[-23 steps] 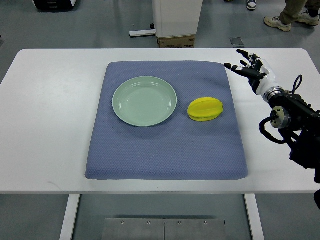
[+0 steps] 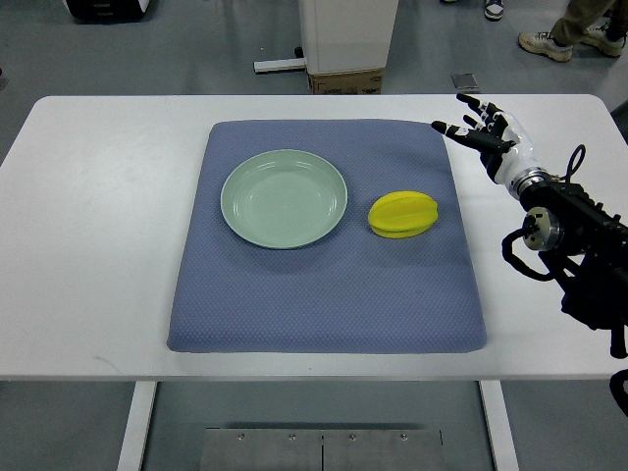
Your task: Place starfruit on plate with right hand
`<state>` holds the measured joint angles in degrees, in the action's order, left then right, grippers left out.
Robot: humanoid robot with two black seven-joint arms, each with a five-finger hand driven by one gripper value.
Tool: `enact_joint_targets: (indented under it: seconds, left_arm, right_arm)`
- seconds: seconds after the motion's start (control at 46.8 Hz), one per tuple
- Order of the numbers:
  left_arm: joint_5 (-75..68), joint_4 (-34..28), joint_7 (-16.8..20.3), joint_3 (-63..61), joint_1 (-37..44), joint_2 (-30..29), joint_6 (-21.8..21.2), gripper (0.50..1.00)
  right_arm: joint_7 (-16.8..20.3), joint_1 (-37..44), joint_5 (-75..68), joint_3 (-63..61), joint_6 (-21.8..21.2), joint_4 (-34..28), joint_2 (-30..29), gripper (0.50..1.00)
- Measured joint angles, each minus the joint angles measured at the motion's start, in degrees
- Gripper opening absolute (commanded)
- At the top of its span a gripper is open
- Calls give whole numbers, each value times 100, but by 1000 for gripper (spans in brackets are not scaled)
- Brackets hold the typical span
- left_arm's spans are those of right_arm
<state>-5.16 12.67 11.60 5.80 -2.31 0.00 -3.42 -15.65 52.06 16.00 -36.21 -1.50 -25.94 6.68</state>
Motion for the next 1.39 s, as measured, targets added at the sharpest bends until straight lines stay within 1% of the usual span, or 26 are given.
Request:
enact_joint_targets:
  seconds: [1.39]
  left_arm:
    - [-3,-1,0,0,-6,0,-2,1000]
  right_arm:
    - [-8,278,4,-2,-1,-8,12,1000]
